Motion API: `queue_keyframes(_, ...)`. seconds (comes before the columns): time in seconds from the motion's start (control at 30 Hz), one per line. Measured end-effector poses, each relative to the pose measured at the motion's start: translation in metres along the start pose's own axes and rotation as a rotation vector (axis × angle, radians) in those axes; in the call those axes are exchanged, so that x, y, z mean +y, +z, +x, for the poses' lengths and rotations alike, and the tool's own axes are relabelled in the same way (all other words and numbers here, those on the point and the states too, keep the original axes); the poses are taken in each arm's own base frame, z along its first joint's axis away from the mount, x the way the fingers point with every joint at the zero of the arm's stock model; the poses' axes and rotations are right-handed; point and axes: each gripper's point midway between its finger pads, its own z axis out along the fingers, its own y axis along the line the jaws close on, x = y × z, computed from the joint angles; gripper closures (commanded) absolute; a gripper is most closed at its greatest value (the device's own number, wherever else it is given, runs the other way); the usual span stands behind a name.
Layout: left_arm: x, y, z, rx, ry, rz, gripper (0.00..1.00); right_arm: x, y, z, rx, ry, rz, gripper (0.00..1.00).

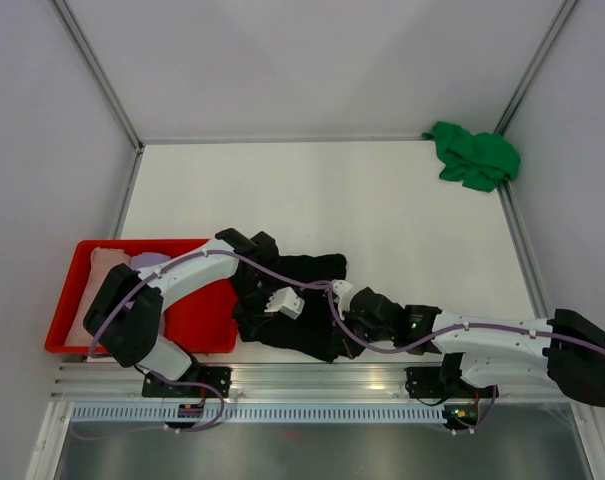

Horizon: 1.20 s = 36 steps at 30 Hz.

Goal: Roll the t-shirts
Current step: Roll the tshirt

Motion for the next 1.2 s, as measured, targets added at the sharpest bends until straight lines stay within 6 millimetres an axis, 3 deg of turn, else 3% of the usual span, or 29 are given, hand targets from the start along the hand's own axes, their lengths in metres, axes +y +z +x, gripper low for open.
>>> queue_keyframes(0.2, 0.007, -0.006, -0.007, 0.0, 0.01, 0.013, 0.45, 0.02, -0.018, 0.005, 0.038, 0.164, -0.144, 1.0)
queue_keyframes(0.43, 0.002, -0.014, -0.013, -0.011, 0.008, 0.021, 0.3, 0.034, -0.029, 0.02, 0.133, 0.303, -0.222, 1.0)
queue_keyframes(0.67, -0.007, -0.023, -0.024, -0.057, 0.023, -0.038, 0.29, 0.024, -0.041, 0.007, 0.088, 0.44, -0.252, 1.0)
queue_keyframes(0.73, -0.005, -0.017, -0.027, -0.065, 0.013, -0.057, 0.3, 0.019, -0.04, 0.011, 0.094, 0.478, -0.253, 1.0)
queue_keyframes(0.8, 0.0, -0.009, -0.029, -0.063, -0.007, -0.073, 0.4, 0.015, -0.039, 0.015, 0.102, 0.509, -0.256, 1.0)
queue_keyframes(0.87, 0.007, -0.003, -0.031, -0.061, -0.033, -0.081, 0.56, 0.011, -0.039, 0.018, 0.111, 0.536, -0.257, 1.0)
queue_keyframes(0.9, 0.012, -0.001, -0.032, -0.06, -0.051, -0.084, 0.72, 0.01, -0.039, 0.018, 0.113, 0.548, -0.258, 1.0)
queue_keyframes(0.97, 0.022, 0.001, -0.032, -0.06, -0.096, -0.084, 0.85, 0.005, -0.039, 0.016, 0.108, 0.572, -0.258, 1.0)
queue_keyframes(1.07, 0.045, -0.006, -0.035, -0.079, -0.152, -0.109, 0.96, -0.005, -0.037, 0.011, 0.091, 0.614, -0.255, 0.93)
queue_keyframes(1.2, 0.065, -0.015, -0.043, -0.108, -0.172, -0.144, 0.98, -0.025, -0.033, 0.01, 0.09, 0.668, -0.214, 0.73)
